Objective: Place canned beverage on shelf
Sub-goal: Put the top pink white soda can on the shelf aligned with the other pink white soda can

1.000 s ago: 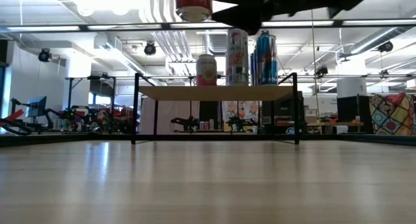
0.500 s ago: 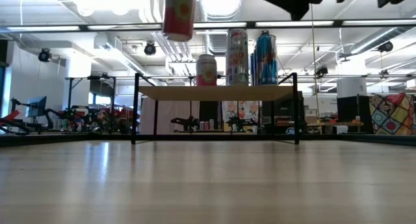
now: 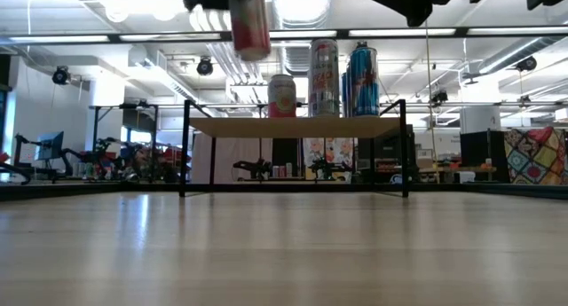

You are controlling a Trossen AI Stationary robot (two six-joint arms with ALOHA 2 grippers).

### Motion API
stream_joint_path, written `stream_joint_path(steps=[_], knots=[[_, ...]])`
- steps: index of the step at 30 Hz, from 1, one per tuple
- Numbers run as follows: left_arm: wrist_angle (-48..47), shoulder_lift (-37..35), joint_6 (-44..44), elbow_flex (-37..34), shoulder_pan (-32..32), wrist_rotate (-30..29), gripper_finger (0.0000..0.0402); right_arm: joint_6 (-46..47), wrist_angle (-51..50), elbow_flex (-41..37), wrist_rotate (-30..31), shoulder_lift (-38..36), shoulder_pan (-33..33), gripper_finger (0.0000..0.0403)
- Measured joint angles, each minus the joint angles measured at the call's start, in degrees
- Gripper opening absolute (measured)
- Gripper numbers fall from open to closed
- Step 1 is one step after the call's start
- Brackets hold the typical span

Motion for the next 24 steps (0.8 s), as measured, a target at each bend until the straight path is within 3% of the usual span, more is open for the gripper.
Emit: stream_joint_path(steps=[11,24], knots=[[10.48,7.96,9.71,-5.02,8.97,16.37,0.0281,-1.53,-0.64,0.0,3.56,0.14,-0.02,0.033],[15.69,14.75,10.03,-5.0,16.37,23.09,0.0281,-1.37,-1.87,0.0,4.24,0.16,-0.04,0.033]])
